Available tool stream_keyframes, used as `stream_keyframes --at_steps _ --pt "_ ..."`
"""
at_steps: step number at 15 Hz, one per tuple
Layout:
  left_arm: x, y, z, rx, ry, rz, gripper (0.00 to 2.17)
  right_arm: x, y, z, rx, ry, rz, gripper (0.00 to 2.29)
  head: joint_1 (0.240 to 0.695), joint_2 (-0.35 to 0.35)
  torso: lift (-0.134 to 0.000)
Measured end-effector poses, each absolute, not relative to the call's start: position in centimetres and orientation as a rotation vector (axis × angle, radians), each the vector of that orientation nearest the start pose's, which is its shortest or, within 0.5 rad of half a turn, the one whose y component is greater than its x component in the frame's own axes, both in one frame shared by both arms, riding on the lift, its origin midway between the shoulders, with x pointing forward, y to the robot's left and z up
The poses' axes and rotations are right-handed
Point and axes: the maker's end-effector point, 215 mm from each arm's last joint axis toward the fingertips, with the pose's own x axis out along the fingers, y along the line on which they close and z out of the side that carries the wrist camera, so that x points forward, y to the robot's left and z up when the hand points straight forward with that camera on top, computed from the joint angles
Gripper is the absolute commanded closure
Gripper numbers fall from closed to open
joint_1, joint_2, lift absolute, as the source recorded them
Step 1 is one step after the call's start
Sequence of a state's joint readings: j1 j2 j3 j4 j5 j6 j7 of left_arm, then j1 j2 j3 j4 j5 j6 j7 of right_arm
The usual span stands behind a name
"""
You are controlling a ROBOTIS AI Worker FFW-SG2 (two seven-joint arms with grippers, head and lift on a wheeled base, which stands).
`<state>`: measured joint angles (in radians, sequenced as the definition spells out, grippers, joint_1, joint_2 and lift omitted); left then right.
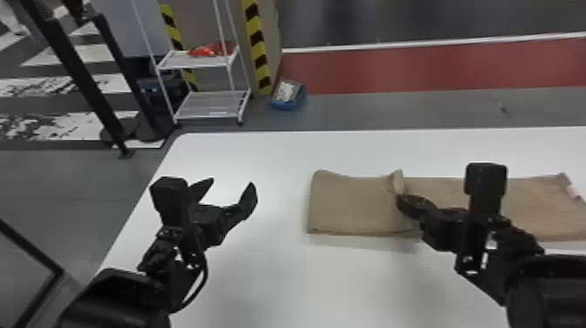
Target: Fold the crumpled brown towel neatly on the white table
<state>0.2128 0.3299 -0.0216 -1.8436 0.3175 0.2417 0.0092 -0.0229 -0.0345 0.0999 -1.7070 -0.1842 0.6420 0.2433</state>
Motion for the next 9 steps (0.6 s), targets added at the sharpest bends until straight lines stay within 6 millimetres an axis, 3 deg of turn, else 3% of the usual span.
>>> stream_keyframes --at_steps 3,4,5,7,9 --pt "52.9 27.9 -37.8 0.014 0.209 -0.098 0.15 55.7 -11.1 -38.6 0.186 0.396 0.413 1.27 0.695 0.169 -0.124" --pt "52.8 27.9 -37.8 0.015 0.210 -0.097 0.15 55.7 -12.6 -37.1 0.185 0.369 0.403 1.27 0.695 0.157 -0.124" --pt "52.7 28.0 -37.6 0.018 0.211 -0.095 0.15 55.6 -15.6 -35.8 0.175 0.343 0.371 1.27 0.695 0.137 -0.124" --pt "52.6 28.2 -37.4 0.022 0.209 -0.093 0.15 55.7 -20.8 -36.3 0.169 0.347 0.310 1.27 0.695 0.093 -0.124" --pt "52.4 28.2 -37.4 0.025 0.211 -0.092 0.15 55.7 -23.0 -39.4 0.177 0.379 0.281 1.27 0.695 0.054 -0.124"
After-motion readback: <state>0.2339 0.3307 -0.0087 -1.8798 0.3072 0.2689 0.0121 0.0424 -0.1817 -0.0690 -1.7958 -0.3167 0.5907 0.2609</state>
